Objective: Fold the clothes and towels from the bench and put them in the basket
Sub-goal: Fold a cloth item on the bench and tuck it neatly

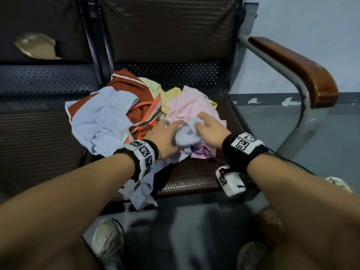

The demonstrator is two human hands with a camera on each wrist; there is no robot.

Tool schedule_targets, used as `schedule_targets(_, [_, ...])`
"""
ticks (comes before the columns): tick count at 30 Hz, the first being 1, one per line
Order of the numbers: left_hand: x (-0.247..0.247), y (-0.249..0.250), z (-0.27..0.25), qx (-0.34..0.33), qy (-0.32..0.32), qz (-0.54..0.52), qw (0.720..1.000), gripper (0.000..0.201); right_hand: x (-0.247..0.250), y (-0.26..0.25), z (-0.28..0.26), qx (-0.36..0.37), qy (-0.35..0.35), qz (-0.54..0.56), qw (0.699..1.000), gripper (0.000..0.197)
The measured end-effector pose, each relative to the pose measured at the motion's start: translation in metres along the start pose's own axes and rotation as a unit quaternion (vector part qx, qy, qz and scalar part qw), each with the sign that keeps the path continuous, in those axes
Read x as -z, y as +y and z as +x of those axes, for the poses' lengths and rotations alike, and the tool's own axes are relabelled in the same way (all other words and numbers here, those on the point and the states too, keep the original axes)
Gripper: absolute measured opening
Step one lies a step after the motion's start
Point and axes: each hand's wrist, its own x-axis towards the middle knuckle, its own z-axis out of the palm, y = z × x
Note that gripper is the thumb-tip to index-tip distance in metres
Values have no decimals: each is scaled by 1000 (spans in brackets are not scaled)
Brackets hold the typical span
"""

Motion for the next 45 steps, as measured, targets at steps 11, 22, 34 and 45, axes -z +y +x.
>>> schedule_targets(11, [50,62,-4,-12,185,-205,961,48,67,-9,-29,-84,161,327,927,27])
schedule_targets(22, [73,102,-21,-39,91,-503,859,70,55,-40,-63,-69,84,338,935,24])
schedule_targets(34, [40,39,-19,-3,133,-184,974,29,79,-10,-69,-179,173,330,911,41])
schedule_targets(45, [61,84,-29,-26,167,-439,883,37,58,-29,-77,41,14,-81,996,15])
